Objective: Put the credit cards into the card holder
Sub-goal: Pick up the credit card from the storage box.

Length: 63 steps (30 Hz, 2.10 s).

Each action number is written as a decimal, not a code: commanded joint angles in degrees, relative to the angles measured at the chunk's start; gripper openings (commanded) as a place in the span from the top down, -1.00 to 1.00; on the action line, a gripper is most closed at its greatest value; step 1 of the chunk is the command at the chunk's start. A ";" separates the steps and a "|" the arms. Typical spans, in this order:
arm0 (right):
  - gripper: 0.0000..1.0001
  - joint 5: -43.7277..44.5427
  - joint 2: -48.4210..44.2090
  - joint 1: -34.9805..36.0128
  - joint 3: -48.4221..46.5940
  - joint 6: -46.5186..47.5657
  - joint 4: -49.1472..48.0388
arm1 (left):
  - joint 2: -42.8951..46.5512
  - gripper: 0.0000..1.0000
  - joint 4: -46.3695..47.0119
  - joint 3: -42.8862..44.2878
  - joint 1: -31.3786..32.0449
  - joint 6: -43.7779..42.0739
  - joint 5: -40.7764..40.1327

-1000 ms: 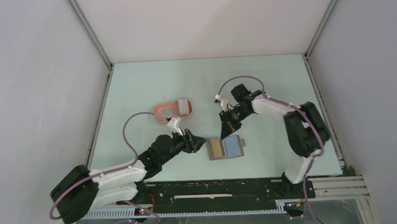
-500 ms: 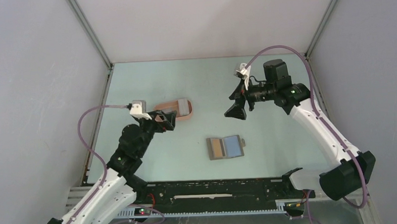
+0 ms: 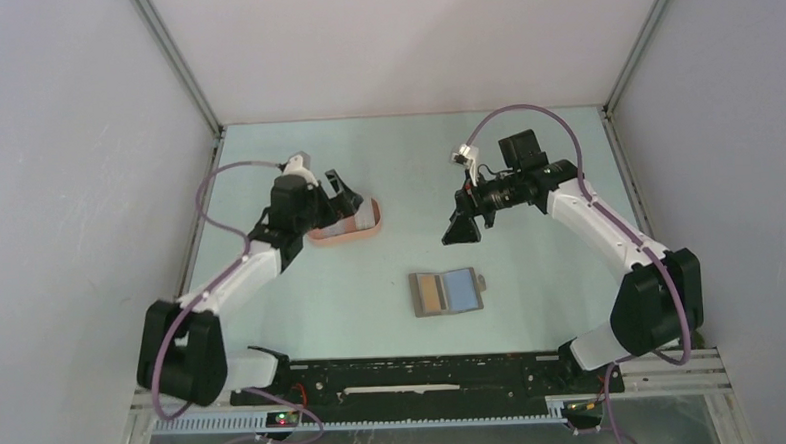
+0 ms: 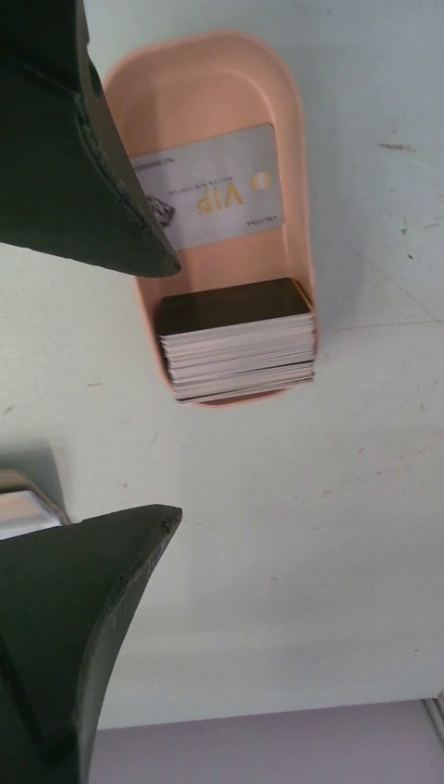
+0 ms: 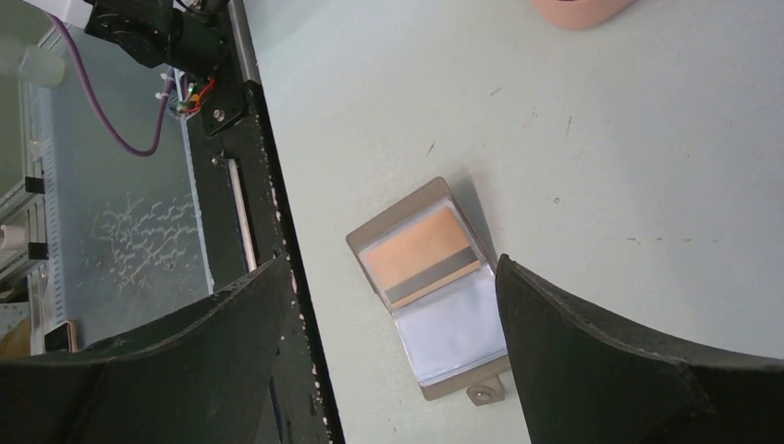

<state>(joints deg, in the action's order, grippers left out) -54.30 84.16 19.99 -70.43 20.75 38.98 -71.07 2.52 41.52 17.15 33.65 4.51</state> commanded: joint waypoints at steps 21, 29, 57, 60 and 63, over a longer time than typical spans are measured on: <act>-0.71 -0.30 4.99 -2.93 -1.90 1.04 3.05 | -25.43 -0.70 -6.30 20.39 2.01 -1.30 0.99; -0.71 -0.14 5.00 -3.29 -1.90 1.20 3.14 | -26.70 -0.68 -6.30 21.01 2.96 -0.83 0.66; -0.68 -1.53 4.70 -4.03 -2.43 2.45 4.78 | -26.53 -0.46 -8.46 22.62 3.90 -2.05 0.01; -0.68 -1.66 4.70 -4.17 -2.43 2.54 4.82 | -28.12 -0.48 -9.16 23.61 3.62 -2.31 0.06; -0.68 -1.66 4.70 -4.32 -2.43 2.54 4.83 | -28.92 -0.51 -9.40 24.31 3.60 -2.45 0.06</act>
<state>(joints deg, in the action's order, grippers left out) -54.59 89.49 16.14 -70.57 22.15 43.22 -98.96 -7.44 61.49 20.60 32.47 4.49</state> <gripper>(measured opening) 0.840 0.747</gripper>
